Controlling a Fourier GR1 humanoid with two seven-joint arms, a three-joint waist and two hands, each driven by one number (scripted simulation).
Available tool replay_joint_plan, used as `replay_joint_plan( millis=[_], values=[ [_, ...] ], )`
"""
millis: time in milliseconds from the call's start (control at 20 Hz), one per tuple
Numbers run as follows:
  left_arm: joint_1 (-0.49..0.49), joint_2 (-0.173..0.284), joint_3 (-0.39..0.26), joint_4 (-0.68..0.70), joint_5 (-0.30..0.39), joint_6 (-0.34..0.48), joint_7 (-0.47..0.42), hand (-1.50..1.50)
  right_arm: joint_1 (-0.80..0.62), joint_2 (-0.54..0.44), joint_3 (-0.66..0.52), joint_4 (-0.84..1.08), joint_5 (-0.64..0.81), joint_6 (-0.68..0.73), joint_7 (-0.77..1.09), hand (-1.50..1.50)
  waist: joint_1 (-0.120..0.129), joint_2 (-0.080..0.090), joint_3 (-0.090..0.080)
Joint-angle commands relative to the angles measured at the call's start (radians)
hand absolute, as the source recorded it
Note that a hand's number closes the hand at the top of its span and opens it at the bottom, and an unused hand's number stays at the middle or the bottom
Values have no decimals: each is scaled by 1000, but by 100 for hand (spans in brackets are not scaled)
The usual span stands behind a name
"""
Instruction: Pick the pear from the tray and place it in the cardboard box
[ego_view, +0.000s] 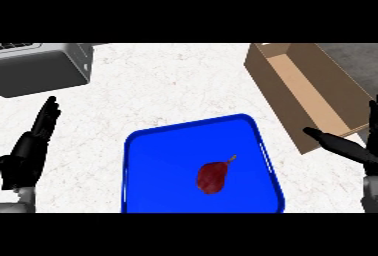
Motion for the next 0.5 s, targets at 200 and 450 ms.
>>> replay_joint_plan(
  millis=[200, 450],
  values=[
    [-19, 56, -55, -73, 7, -121, -31, 0, 406, 78, 101, -178, 273, -313, -86, -150, 57, 22, -2],
    [-62, 55, -83, -94, 17, -167, -25, 0, 671, 49, 211, -344, 458, -406, -19, -150, 122, 41, -3]
  ],
)
